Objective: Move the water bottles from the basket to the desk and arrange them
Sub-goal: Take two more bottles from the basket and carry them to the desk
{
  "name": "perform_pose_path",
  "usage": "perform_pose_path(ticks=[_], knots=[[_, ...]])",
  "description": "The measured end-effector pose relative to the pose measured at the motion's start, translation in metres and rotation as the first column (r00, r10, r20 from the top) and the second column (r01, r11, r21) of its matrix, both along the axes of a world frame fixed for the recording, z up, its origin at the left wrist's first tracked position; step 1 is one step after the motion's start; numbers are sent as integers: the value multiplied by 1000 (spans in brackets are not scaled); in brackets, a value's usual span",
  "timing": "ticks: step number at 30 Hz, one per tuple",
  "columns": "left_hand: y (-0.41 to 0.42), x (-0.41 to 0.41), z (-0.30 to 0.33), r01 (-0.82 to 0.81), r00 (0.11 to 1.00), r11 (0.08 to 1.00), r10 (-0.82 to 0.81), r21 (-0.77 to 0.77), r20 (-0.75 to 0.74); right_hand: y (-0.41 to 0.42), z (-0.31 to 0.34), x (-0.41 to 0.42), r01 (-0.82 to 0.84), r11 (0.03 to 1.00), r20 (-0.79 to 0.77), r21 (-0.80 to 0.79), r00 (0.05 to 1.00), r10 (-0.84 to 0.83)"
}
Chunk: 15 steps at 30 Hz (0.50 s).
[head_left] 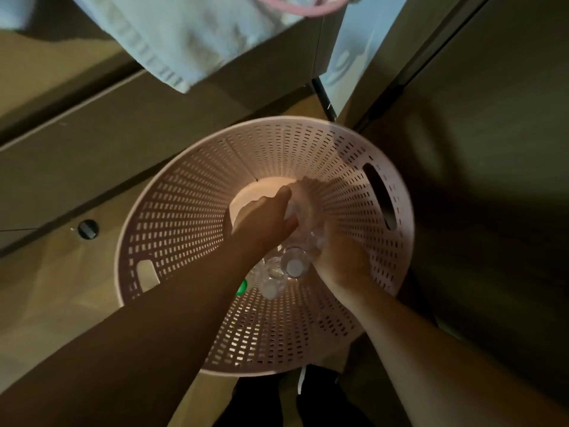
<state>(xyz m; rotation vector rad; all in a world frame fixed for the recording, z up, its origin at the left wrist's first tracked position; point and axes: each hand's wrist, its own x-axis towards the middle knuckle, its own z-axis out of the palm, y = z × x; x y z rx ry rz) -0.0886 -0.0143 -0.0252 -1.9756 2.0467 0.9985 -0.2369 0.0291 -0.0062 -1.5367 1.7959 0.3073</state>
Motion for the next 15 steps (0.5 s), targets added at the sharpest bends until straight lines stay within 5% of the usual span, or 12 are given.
perform_pose_path(ticks=[3, 10, 15], knots=[[3, 5, 35, -24, 998, 1000, 25, -12, 66, -2, 36, -7, 62, 997, 131, -48, 990, -55], [15, 12, 124, -142, 988, 989, 144, -35, 59, -6, 112, 0, -16, 992, 41, -125, 999, 21], [19, 8, 248, -227, 973, 967, 221, -112, -66, -13, 228, -6, -116, 985, -14, -129, 993, 115]])
